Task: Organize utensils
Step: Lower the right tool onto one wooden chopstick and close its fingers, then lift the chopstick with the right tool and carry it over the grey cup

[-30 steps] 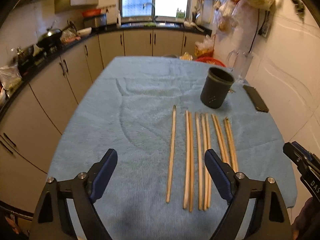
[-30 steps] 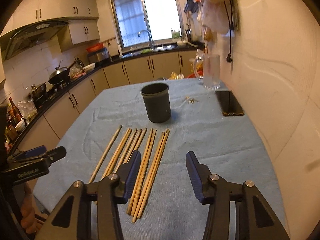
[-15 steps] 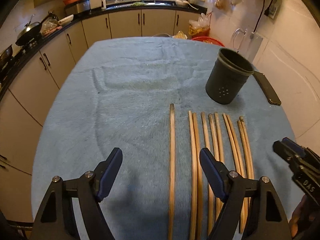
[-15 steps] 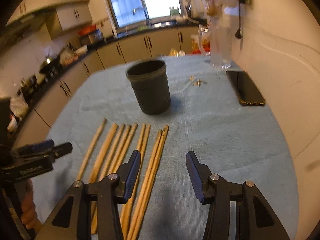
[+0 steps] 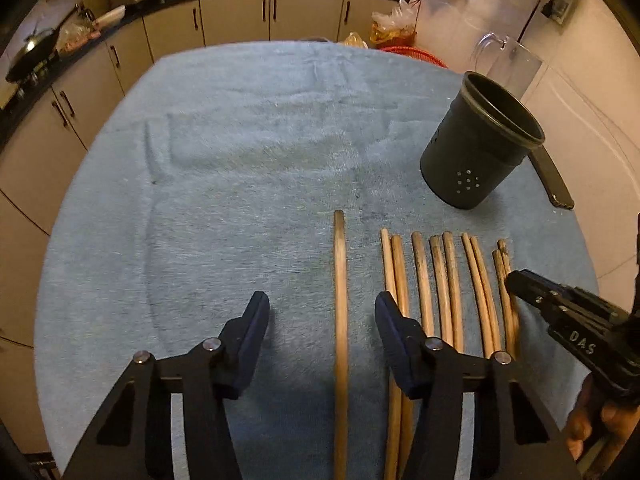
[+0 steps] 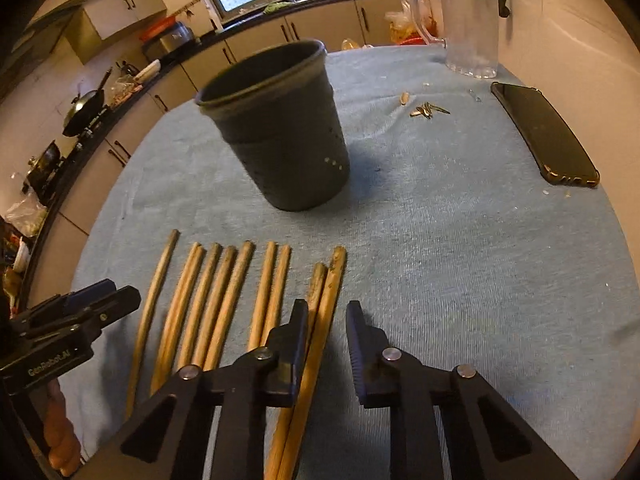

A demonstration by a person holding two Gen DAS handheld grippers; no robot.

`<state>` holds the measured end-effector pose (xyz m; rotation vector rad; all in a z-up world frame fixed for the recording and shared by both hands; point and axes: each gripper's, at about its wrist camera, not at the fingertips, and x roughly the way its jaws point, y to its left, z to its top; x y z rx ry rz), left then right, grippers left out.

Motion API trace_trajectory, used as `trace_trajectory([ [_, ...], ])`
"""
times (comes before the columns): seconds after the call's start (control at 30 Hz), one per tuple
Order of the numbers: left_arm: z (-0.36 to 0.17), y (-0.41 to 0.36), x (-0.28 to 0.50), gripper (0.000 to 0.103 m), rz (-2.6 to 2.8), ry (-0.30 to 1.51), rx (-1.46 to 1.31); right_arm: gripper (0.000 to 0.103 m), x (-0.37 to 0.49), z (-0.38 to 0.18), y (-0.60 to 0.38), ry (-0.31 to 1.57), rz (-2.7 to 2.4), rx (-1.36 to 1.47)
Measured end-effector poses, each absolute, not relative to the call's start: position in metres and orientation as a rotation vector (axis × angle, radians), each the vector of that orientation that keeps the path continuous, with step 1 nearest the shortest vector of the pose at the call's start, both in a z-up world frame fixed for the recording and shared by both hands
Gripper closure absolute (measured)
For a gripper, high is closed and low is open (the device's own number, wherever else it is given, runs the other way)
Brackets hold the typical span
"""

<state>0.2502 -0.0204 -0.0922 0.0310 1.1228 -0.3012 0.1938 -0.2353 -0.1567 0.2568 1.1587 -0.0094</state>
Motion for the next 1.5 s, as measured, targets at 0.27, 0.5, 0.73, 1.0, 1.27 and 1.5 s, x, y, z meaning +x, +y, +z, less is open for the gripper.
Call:
trace_trajectory([
  [0.27,-0.105,-0.031,0.274,0.052,-0.300,1.170,0.036,0.090,0.208,-0.158,-0.237,1.188,-0.048,0.226],
  [0.5,-0.113,-0.044,0.293,0.054,-0.291,1.179,0.066,0.091,0.214,-0.159,-0.226,1.193,-0.065,0.151],
  [0.73,-0.118,-0.059,0.311,0.075,-0.208,1.158,0.132,0.092,0.225,-0.160,-0.224,1.189,-0.054,0.106],
  [1.0,-0.080,-0.036,0.287,0.096,-0.224,1.078,0.014,0.095,0.200,-0.129,-0.257,1.057,-0.013,0.288],
  [1.27,0.004,-0.005,0.199,0.096,-0.203,0.815,-0.045,0.095,0.136,-0.043,-0.254,0.798,0.004,0.259],
  [1.5,0.032,-0.001,0.143,0.096,-0.185,0.696,-0.017,0.095,0.079,0.008,-0.245,0.670,-0.016,0.218],
])
